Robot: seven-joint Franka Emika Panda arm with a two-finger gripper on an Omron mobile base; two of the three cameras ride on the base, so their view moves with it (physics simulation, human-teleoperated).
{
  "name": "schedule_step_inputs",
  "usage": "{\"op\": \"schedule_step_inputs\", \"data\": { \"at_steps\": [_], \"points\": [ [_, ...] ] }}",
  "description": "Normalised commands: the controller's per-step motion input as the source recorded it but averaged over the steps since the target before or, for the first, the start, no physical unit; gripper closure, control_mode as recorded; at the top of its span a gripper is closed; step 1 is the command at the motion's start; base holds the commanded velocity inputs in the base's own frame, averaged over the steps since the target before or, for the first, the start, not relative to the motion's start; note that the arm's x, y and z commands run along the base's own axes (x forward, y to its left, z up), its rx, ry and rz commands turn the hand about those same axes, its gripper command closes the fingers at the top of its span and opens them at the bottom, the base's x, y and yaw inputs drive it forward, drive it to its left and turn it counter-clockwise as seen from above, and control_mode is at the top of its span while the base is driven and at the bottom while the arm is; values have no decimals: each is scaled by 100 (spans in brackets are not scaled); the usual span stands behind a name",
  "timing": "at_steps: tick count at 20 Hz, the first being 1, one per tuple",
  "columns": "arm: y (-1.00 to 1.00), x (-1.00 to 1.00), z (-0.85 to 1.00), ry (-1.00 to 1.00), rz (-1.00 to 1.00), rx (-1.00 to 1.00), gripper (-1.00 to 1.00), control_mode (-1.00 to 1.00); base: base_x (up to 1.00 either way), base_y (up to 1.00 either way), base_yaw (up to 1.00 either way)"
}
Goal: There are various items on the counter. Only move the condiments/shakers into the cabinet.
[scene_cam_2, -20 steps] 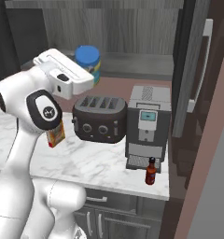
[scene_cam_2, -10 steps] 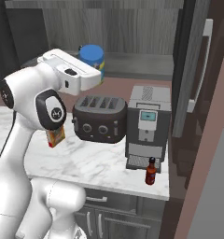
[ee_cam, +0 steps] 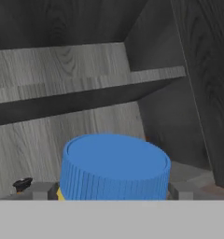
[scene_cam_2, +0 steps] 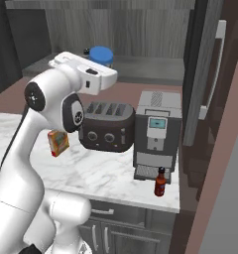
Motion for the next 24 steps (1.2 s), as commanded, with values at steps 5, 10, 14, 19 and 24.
{"op": "schedule_step_inputs", "data": {
  "at_steps": [5, 10, 14, 19, 24],
  "points": [
    [1, 31, -2, 5, 12, -6, 100, -100, 0, 0, 0],
    [0, 0, 0, -1, 0, 0, 100, -100, 0, 0, 0],
    [0, 18, -3, -7, 0, -8, 100, -100, 0, 0, 0],
    [20, 38, -8, 0, 0, -21, 100, -100, 0, 0, 0],
    [12, 13, -1, 9, 0, -13, 100, -100, 0, 0, 0]
  ]
}}
